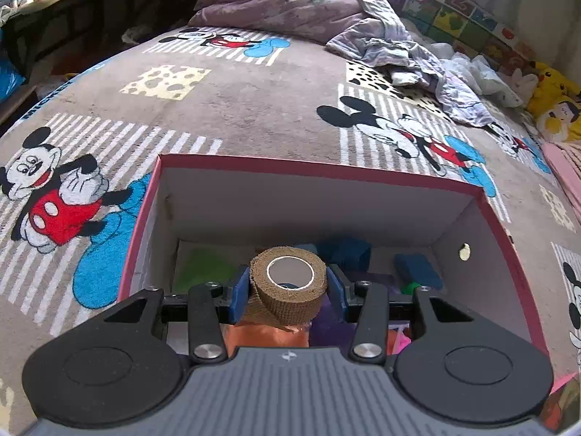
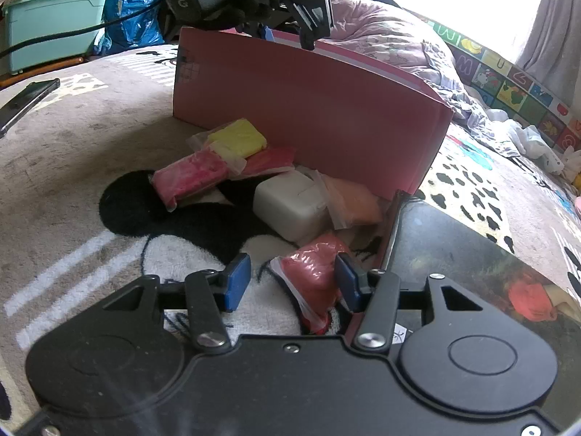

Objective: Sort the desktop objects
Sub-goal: 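Lift the tape roll with the left gripper and lower it into the pink box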

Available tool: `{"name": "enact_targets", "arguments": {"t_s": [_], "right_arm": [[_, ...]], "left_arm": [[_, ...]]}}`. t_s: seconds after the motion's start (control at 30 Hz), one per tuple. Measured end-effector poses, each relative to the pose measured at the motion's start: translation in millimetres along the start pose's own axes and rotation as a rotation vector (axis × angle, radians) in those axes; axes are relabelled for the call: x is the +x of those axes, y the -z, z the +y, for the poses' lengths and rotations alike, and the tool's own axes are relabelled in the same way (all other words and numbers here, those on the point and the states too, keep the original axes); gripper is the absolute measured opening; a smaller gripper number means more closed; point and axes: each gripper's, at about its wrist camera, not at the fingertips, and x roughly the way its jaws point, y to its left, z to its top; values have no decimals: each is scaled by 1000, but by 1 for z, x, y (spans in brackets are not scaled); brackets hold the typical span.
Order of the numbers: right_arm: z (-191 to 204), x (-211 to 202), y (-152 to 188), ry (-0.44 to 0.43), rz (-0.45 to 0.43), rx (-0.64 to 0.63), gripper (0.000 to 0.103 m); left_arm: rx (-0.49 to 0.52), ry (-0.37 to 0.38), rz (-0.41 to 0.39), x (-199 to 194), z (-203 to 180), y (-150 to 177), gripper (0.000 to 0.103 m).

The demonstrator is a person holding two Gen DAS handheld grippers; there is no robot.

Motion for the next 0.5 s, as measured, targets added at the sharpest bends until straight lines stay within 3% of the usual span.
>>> {"name": "enact_targets", "arguments": {"t_s": [0.37, 0.43, 0.5], "right_arm": [[-2, -1, 1, -8, -1, 1, 51], [-1, -1, 1, -8, -1, 1, 51], [-1, -1, 1, -8, -1, 1, 52]], "left_arm": [[-30, -13, 41, 13, 1, -5, 44], [-25, -14, 66, 16, 0, -6, 47], [-20, -15, 91, 20, -1, -5, 57]]}}
